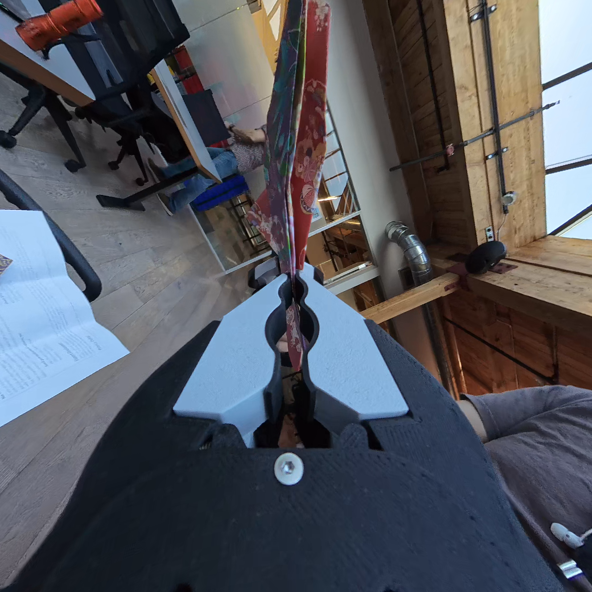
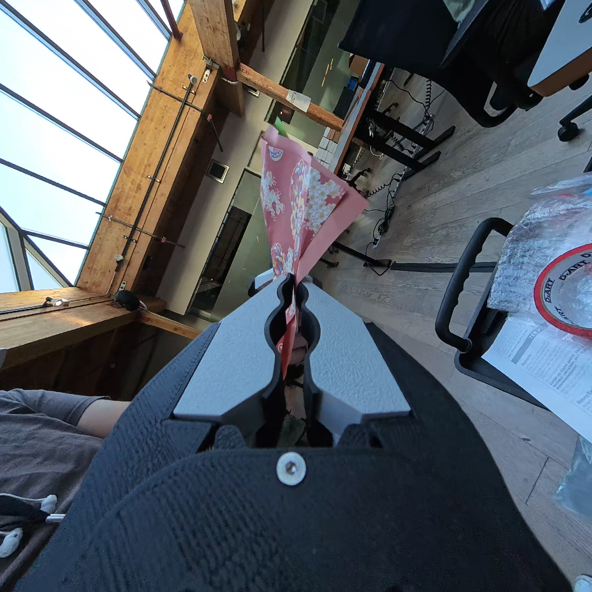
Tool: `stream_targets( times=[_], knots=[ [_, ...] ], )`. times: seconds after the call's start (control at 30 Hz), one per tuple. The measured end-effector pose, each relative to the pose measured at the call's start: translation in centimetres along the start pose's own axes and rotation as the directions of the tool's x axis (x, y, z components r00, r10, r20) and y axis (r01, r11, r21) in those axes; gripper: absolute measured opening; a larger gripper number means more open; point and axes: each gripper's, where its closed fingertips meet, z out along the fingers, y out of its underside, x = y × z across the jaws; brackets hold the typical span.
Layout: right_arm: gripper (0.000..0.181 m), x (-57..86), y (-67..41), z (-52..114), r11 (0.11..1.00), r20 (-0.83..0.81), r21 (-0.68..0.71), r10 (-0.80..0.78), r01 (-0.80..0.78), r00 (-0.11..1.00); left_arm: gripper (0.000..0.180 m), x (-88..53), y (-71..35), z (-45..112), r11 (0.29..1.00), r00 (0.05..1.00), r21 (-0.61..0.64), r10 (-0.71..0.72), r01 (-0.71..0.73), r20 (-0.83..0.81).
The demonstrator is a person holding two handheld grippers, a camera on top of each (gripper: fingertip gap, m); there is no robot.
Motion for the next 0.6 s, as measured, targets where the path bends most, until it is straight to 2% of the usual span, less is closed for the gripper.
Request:
stream_targets(
  times=[0.13, 0.23, 0.27, 0.3, 0.33, 0.37, 0.53, 0.6],
  knots=[
    [0.0, -0.2, 0.1, 0.4, 0.999, -0.063, -0.047, 0.0, -0.003, 0.998, 0.003, 0.4, -0.1, -0.3, 0.998, 0.999, 0.059, 0.004, -0.001, -0.053],
    [0.0, -0.7, 0.2, 0.7, 0.996, -0.081, -0.08, -0.039, 0.033, 0.996, 0.025, 1.1, 0.3, -0.3, 0.999, 0.997, 0.046, -0.004, 0.008, -0.081],
    [0.0, -0.8, 0.2, 0.8, 0.996, -0.08, -0.081, -0.047, 0.041, 0.996, 0.026, 1.1, 0.6, -0.2, 1.0, 0.997, 0.027, -0.008, 0.01, -0.072],
    [0.0, -1.1, 0.2, 0.9, 0.995, -0.08, -0.083, -0.055, 0.049, 0.995, 0.022, 1.0, 0.7, -0.1, 1.0, 0.998, 0.017, -0.001, 0.002, -0.058],
    [0.0, -1.2, 0.3, 1.0, 0.994, -0.076, -0.091, -0.065, 0.058, 0.995, 0.006, 1.0, 0.7, -0.1, 1.0, 0.999, 0.015, 0.014, -0.013, -0.048],
    [0.0, -1.5, 0.4, 1.2, 0.993, -0.068, -0.098, -0.071, 0.064, 0.995, 0.002, 1.0, 0.6, -0.2, 1.0, 0.999, 0.02, 0.025, -0.024, -0.039],
    [0.001, -2.3, 0.7, 1.6, 0.987, -0.03, -0.116, -0.111, 0.107, 0.993, 0.0, 1.0, 0.6, -0.6, 0.999, 0.999, 0.012, 0.034, -0.034, -0.019],
    [0.024, -2.1, 0.5, 1.5, 0.984, -0.068, -0.093, -0.16, 0.154, 0.985, 0.0, 1.3, 0.4, -0.8, 0.998, 0.998, 0.026, 0.054, -0.054, -0.017]
  ],
)
